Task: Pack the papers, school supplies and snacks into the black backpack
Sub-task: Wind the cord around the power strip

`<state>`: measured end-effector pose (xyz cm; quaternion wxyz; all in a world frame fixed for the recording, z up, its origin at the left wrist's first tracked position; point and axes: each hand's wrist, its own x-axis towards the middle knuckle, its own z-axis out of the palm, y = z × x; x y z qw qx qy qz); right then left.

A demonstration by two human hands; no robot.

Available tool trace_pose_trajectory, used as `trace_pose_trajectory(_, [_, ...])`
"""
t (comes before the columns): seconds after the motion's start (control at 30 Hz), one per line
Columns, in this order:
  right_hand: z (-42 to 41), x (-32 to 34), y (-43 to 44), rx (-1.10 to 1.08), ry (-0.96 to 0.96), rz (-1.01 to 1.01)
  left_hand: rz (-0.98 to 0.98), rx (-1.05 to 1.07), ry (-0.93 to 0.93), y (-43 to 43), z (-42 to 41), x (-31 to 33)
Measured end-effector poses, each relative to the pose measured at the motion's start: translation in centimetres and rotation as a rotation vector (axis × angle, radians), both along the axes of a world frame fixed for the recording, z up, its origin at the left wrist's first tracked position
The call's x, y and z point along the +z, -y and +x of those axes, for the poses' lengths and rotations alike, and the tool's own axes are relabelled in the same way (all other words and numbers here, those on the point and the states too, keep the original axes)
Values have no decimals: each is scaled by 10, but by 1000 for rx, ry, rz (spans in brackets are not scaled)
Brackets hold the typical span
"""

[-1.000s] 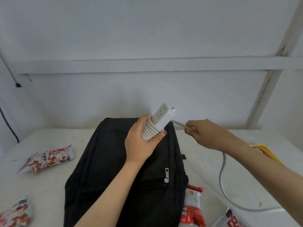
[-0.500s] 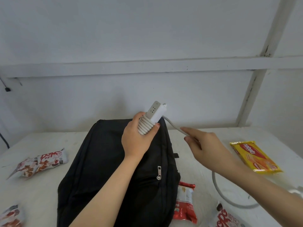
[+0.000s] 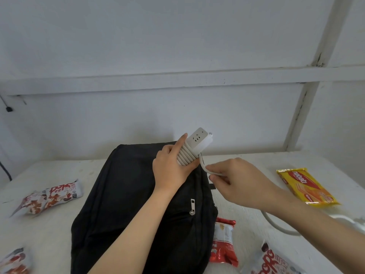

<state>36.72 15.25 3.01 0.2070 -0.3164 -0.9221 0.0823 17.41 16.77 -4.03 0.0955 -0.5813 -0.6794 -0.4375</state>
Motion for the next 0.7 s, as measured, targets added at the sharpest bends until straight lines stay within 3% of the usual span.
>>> trace_pose_trajectory(0.4, [10, 12, -5, -56, 33, -1, -24, -37, 64, -5, -4, 4])
trace_pose_trajectory(0.7, [-2, 16, -1, 16, 99, 85, -22, -35, -44, -4, -3, 1])
